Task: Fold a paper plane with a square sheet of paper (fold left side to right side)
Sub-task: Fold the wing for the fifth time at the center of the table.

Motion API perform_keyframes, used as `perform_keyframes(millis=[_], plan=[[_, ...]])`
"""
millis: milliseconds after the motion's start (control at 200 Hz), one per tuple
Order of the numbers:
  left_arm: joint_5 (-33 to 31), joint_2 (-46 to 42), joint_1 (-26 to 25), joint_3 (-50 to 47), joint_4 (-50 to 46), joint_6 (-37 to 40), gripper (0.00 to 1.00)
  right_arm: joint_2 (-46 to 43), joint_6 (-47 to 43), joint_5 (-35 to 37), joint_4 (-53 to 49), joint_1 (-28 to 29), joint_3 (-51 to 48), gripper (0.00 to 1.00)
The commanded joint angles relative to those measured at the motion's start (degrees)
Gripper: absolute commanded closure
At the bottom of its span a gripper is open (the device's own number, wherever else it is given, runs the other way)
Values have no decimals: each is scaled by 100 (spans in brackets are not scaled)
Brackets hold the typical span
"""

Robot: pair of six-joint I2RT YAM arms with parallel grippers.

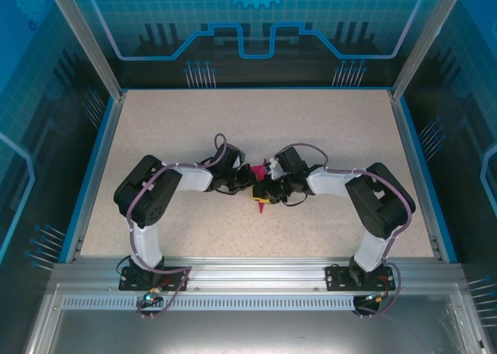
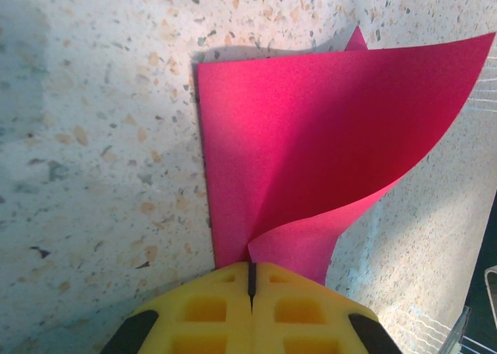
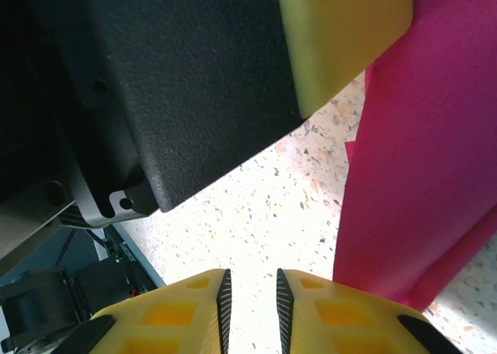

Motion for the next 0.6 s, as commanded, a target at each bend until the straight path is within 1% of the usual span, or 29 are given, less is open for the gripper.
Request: perform_keyframes(millis=[0, 590], plan=[[-677, 171, 26, -105, -743, 155, 100, 152, 65, 75, -116, 140, -78, 75], [-894, 223, 47, 70, -998, 260, 100, 287, 106, 180, -232, 209, -74, 74]])
